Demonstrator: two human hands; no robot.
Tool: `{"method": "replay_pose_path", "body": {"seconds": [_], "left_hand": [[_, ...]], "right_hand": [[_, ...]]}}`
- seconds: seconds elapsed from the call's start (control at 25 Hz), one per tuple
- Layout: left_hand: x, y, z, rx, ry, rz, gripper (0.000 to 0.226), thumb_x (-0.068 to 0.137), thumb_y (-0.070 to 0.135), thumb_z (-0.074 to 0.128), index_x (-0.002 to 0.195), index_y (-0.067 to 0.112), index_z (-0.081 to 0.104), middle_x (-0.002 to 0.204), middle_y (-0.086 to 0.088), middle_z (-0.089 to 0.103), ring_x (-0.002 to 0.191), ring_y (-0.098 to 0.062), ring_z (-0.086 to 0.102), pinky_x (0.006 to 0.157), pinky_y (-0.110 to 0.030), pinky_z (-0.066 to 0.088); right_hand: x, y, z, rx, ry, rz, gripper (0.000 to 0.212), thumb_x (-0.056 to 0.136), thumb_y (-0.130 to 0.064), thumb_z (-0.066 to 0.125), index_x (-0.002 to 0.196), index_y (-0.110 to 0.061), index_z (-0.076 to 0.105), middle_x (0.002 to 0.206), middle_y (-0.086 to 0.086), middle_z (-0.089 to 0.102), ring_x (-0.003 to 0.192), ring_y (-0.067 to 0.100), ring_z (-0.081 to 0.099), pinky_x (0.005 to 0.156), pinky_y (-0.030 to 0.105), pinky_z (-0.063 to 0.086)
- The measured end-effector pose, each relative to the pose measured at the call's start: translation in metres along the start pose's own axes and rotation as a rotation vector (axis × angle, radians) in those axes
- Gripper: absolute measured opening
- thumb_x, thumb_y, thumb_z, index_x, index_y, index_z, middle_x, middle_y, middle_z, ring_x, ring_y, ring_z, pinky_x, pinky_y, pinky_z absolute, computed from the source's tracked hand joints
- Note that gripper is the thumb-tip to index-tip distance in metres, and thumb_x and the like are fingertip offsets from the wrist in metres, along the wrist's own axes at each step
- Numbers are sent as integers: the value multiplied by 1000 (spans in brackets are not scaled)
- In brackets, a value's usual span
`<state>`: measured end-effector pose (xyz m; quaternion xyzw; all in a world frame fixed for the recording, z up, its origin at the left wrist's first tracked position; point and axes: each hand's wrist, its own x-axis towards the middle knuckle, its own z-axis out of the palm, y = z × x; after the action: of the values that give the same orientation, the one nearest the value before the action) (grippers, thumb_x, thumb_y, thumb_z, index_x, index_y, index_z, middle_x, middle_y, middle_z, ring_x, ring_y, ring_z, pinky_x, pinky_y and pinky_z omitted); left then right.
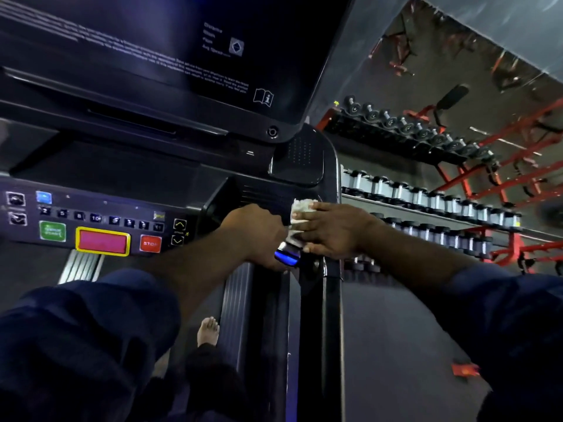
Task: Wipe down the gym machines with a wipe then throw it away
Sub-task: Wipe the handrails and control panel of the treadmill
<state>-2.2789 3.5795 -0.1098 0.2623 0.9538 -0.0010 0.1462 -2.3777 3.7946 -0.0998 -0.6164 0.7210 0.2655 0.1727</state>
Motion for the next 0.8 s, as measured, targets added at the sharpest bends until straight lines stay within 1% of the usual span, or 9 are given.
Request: {"method": "replay_pose_path", "body": {"seconds": [0.12,0.2,0.32,0.4,0.44,0.56,0.64,0.72,0.8], "left_hand": [[0,1,4,56,-13,43,75,81,91,47,114,27,67,112,2,72,100,-26,72,72,-36,47],[-2,-2,4,55,-50,13,72,85,87,46,119,26,64,118,1,71,106,-27,70,79,-39,51],[-22,-16,0,-46,254,44,61,88,75,51,111,21,67,112,-3,72,103,-29,68,83,-41,48],[-41,-40,-2,-53,512,-38,50,86,65,61,102,18,68,101,-5,70,94,-31,65,80,-43,46],[-54,-56,-2,-39,568,-118,51,86,65,60,103,18,67,99,-4,66,92,-30,60,81,-43,45],[-85,-85,-3,-33,434,-391,74,80,87,49,111,20,59,108,-2,55,99,-27,53,88,-44,43],[-84,-86,-6,-22,315,-442,91,73,100,41,119,22,56,117,0,53,107,-25,51,95,-45,44],[-81,-83,-7,-8,257,-468,103,67,106,36,124,23,54,124,1,51,113,-24,50,101,-45,44],[-80,-81,-5,-20,257,-477,111,62,109,35,128,22,53,128,0,50,116,-24,49,103,-45,44]], "right_hand": [[2,11,1,37,-35,-31,72,102,-55,6,160,-27,38,168,-10,29,159,12,15,130,45,16],[13,21,1,15,59,-85,68,104,-54,12,159,-24,39,168,-11,27,159,12,17,129,45,19],[60,24,-13,8,396,-187,52,106,-47,41,141,-16,63,156,-1,52,150,19,41,124,46,33],[95,18,-20,31,577,-186,45,104,-43,57,138,-15,65,150,2,58,146,21,47,122,46,37],[109,12,-22,7,579,-184,47,105,-44,57,143,-17,61,153,0,55,148,21,44,123,45,33],[88,20,-8,-148,471,-304,49,110,-46,37,148,-23,57,162,-4,44,155,19,31,128,41,16],[65,40,3,-197,407,-375,49,110,-48,34,145,-25,60,164,-7,41,156,16,28,128,39,13],[68,41,3,-208,426,-325,52,110,-50,34,153,-26,51,167,-8,34,158,14,23,128,38,12],[93,20,2,-173,510,-142,61,109,-53,31,162,-23,34,172,-5,20,160,15,12,129,40,10]]}}
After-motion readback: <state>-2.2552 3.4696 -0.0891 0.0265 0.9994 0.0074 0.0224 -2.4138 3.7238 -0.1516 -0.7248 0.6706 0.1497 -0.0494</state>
